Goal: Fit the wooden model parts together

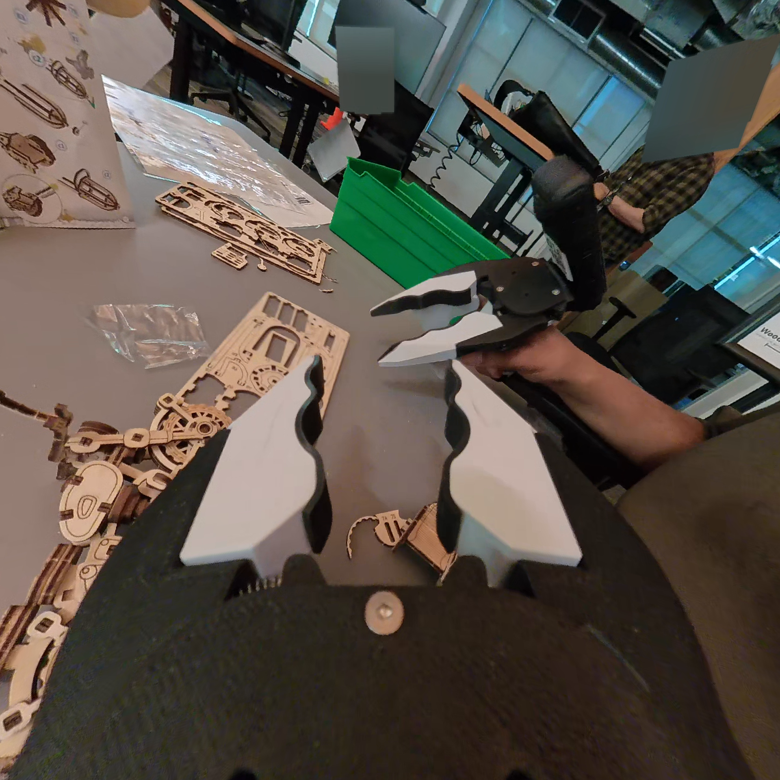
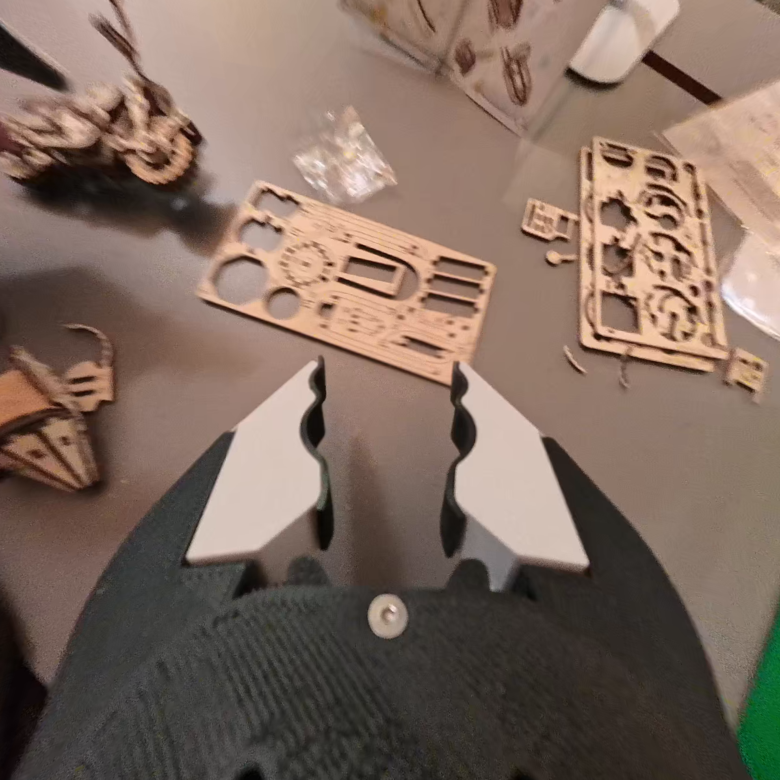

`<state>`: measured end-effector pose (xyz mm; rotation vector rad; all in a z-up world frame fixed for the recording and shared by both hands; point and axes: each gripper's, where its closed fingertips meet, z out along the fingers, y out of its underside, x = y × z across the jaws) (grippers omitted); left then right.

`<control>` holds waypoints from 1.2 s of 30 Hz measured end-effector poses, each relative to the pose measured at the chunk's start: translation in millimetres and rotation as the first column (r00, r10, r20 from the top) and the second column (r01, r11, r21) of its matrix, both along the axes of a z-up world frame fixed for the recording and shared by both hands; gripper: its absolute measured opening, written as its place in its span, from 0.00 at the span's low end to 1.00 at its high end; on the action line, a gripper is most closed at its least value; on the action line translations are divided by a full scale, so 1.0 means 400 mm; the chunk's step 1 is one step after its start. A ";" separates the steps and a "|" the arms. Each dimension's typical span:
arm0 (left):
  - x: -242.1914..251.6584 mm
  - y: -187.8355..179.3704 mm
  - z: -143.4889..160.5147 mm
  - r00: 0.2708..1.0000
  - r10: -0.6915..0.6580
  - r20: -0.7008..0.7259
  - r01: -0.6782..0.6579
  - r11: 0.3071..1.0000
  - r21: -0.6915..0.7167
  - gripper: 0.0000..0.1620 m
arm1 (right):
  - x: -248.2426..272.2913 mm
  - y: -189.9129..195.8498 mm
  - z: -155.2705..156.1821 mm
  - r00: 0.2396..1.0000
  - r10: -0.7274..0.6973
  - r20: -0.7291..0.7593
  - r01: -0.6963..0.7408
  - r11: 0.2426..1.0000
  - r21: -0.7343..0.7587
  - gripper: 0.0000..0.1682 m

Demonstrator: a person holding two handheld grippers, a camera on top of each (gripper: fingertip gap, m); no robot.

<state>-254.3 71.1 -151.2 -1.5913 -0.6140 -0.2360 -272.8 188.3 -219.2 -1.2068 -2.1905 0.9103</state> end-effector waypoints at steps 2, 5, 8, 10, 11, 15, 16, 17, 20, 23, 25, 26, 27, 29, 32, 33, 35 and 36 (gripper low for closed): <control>-0.001 0.001 -0.001 1.000 -0.001 0.006 0.001 1.000 0.001 0.35 | 0.008 -0.035 0.001 0.999 0.047 0.005 -0.047 0.998 -0.046 0.34; -0.001 0.003 -0.002 1.000 -0.001 0.014 0.001 1.000 0.004 0.35 | 0.003 -0.055 -0.017 0.995 0.097 0.000 -0.097 0.995 0.030 0.34; 0.000 0.007 -0.003 1.000 -0.004 0.020 0.004 1.000 0.006 0.34 | -0.012 -0.098 -0.021 0.982 0.187 -0.022 -0.185 0.980 0.068 0.32; 0.002 0.010 -0.006 1.000 -0.009 0.025 0.009 1.000 0.005 0.34 | -0.030 -0.115 -0.023 0.974 0.225 -0.029 -0.222 0.971 0.085 0.32; 0.003 0.012 -0.006 1.000 -0.013 0.028 0.013 1.000 0.005 0.34 | -0.037 -0.123 -0.024 0.969 0.247 -0.022 -0.245 0.967 0.076 0.32; 0.009 0.013 -0.006 0.999 -0.019 0.029 0.019 1.000 0.006 0.34 | -0.089 -0.133 -0.030 0.950 0.312 0.023 -0.313 0.948 0.056 0.34; 0.009 0.011 -0.006 1.000 -0.017 0.023 0.017 1.000 0.003 0.34 | -0.105 -0.131 -0.029 0.948 0.318 0.027 -0.319 0.946 0.059 0.34; 0.008 0.010 -0.006 1.000 -0.013 0.016 0.013 1.000 0.000 0.34 | -0.120 -0.129 -0.029 0.946 0.322 0.037 -0.324 0.944 0.066 0.30; 0.001 0.004 -0.006 1.000 0.001 0.003 0.000 1.000 -0.006 0.34 | -0.163 -0.108 -0.031 0.953 0.296 0.064 -0.301 0.948 0.103 0.23; -0.003 0.003 -0.007 1.000 0.001 0.013 -0.001 1.000 -0.002 0.34 | -0.170 -0.090 -0.058 0.954 0.268 0.138 -0.281 0.956 0.086 0.21; -0.003 0.004 -0.007 1.000 -0.004 0.022 0.004 1.000 0.003 0.34 | -0.164 -0.095 -0.074 0.949 0.274 0.158 -0.284 0.958 0.041 0.21; -0.002 0.006 -0.008 1.000 -0.008 0.025 0.008 1.000 0.004 0.34 | -0.162 -0.094 -0.084 0.946 0.275 0.169 -0.285 0.958 0.033 0.21; -0.001 0.007 -0.008 1.000 -0.012 0.028 0.012 1.000 0.005 0.34 | -0.162 -0.094 -0.091 0.945 0.280 0.171 -0.290 0.957 0.033 0.23; 0.001 0.009 -0.008 0.999 -0.019 0.031 0.019 1.000 0.006 0.34 | -0.155 -0.093 -0.091 0.938 0.298 0.179 -0.306 0.952 0.021 0.21; 0.004 0.007 -0.007 0.999 -0.022 0.028 0.021 1.000 0.005 0.34 | -0.114 -0.078 -0.093 0.905 0.347 0.247 -0.359 0.933 0.005 0.18; 0.003 0.005 -0.005 1.000 -0.018 0.026 0.018 1.000 0.007 0.34 | -0.098 -0.068 -0.093 0.896 0.356 0.265 -0.371 0.929 0.006 0.17; 0.001 0.000 -0.003 1.000 -0.013 0.025 0.013 1.000 0.011 0.34 | -0.068 -0.043 -0.092 0.882 0.370 0.291 -0.387 0.922 0.000 0.09; 0.001 -0.001 -0.002 1.000 -0.014 0.028 0.013 1.000 0.014 0.34 | -0.058 -0.031 -0.092 0.883 0.367 0.292 -0.382 0.924 -0.005 0.09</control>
